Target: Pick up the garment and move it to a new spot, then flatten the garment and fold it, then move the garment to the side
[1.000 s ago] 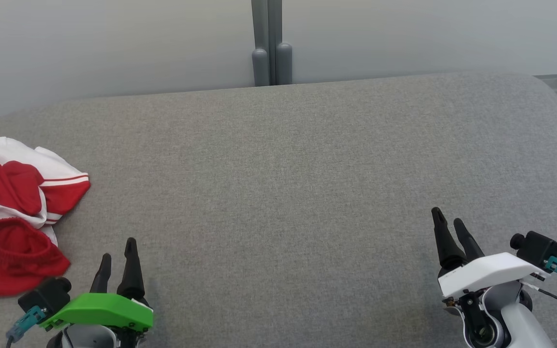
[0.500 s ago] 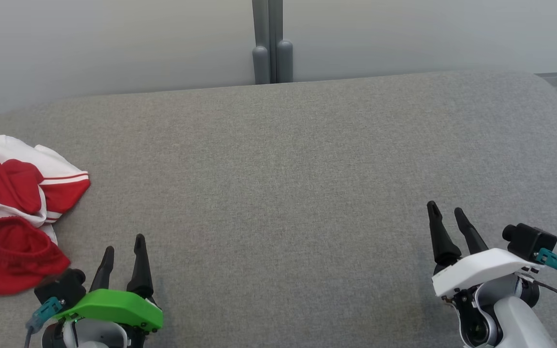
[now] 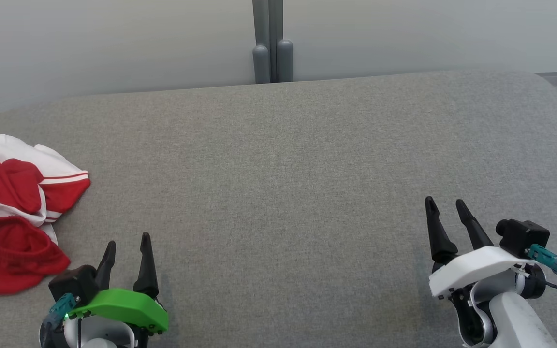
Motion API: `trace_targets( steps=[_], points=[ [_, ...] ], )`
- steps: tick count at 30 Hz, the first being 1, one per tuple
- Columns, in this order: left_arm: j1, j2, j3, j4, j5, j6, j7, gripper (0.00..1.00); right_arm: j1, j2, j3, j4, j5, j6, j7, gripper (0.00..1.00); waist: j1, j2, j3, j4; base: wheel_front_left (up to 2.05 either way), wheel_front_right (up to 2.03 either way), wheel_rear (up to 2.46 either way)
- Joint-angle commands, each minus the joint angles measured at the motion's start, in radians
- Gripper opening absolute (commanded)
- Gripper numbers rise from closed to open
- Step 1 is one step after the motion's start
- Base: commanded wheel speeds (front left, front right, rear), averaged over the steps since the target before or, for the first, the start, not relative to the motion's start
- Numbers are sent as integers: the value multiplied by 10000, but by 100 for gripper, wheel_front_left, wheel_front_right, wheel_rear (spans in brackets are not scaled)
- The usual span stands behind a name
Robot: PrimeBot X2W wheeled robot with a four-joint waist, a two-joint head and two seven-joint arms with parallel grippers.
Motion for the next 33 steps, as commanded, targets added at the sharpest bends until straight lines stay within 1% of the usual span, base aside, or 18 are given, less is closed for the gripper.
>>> trace_targets(
  steps=[1,17,26,33],
  points=[
    [-249,92,-6,-47,286,66,-93,100,-136,-13,-6,-23,-282,2,-103,100,0,0,3,-2,0,0,0],
    [-195,18,64,-239,1477,104,-426,100,-200,49,-71,262,-1615,3,-448,100,0,0,38,14,0,0,0],
    [-207,-28,159,-213,2027,-141,-603,100,-183,64,-35,229,-2319,3,-626,100,0,0,61,38,0,0,0],
    [-168,-40,198,-207,2679,-197,-764,100,-138,86,-41,255,-2958,2,-766,100,0,0,85,29,0,0,0]
  ],
)
